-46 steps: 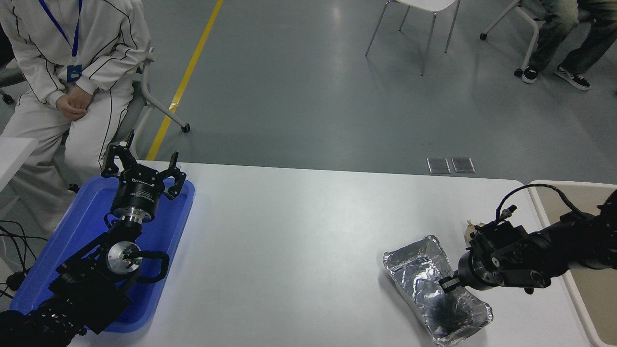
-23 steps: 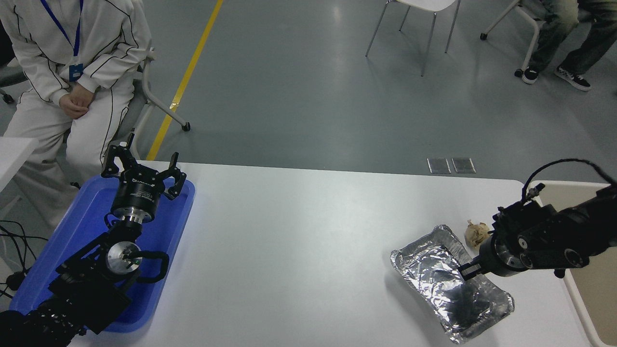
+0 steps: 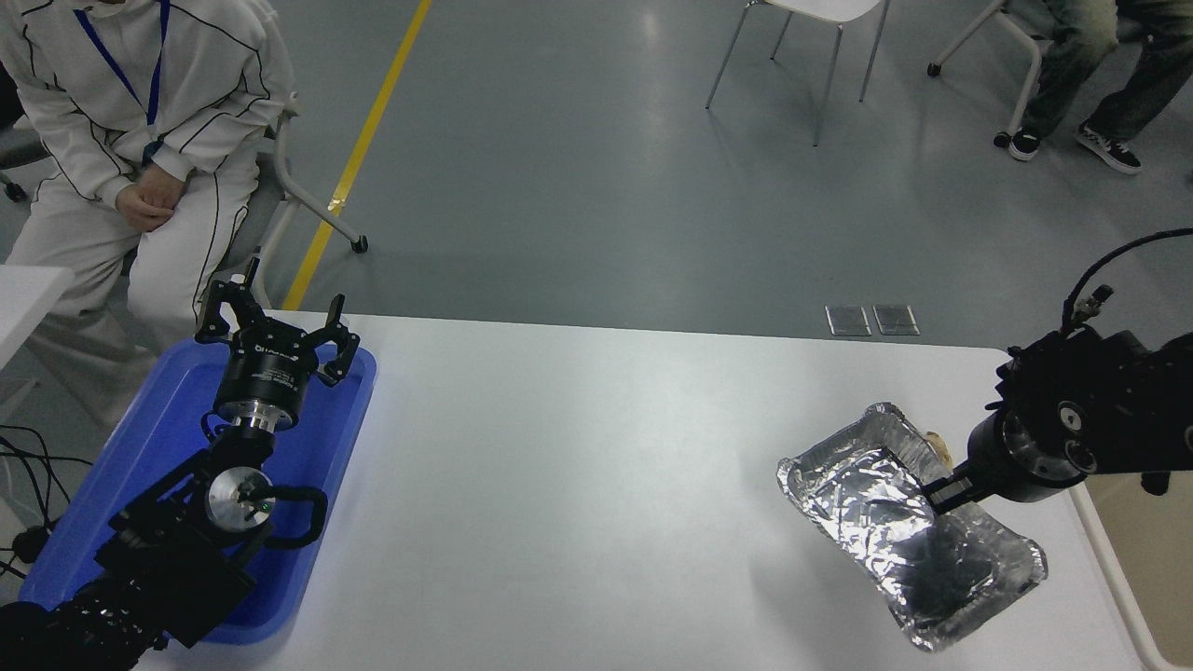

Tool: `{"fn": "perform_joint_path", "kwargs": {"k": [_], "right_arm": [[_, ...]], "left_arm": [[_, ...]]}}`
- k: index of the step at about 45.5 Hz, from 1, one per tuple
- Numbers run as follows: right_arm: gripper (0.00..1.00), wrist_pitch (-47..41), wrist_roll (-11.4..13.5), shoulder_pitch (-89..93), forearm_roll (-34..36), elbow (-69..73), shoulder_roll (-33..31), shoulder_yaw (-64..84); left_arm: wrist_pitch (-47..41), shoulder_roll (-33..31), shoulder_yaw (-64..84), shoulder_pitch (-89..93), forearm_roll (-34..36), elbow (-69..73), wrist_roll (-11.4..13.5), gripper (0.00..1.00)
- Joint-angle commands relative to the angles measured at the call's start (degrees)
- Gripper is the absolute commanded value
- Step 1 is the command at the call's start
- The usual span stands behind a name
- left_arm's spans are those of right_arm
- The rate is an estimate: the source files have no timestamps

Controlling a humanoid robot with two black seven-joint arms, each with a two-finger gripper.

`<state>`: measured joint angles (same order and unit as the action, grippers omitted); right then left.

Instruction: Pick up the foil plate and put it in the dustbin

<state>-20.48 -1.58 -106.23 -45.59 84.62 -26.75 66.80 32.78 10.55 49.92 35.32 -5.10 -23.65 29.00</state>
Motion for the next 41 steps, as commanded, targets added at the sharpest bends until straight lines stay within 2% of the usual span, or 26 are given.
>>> {"fn": "perform_joint_path", "kwargs": {"k": [1, 21, 41], "right_arm": [[0.0, -11.42, -0.01, -10.13, 5.24, 1.95, -0.32, 0.87], [0.0, -24.26, -0.09, -20.51, 6.3, 2.13, -0.41, 1.66], [0.0, -24.52, -0.09, -29.65, 9.55, 2.13, -2.78, 1.31]], "left_arm": [[0.0, 0.0, 0.0, 0.02, 0.0, 0.0, 0.0, 1.0], [0.0, 0.0, 0.0, 0.02, 0.0, 0.0, 0.0, 1.0], [0.0, 0.0, 0.0, 0.02, 0.0, 0.0, 0.0, 1.0]]}}
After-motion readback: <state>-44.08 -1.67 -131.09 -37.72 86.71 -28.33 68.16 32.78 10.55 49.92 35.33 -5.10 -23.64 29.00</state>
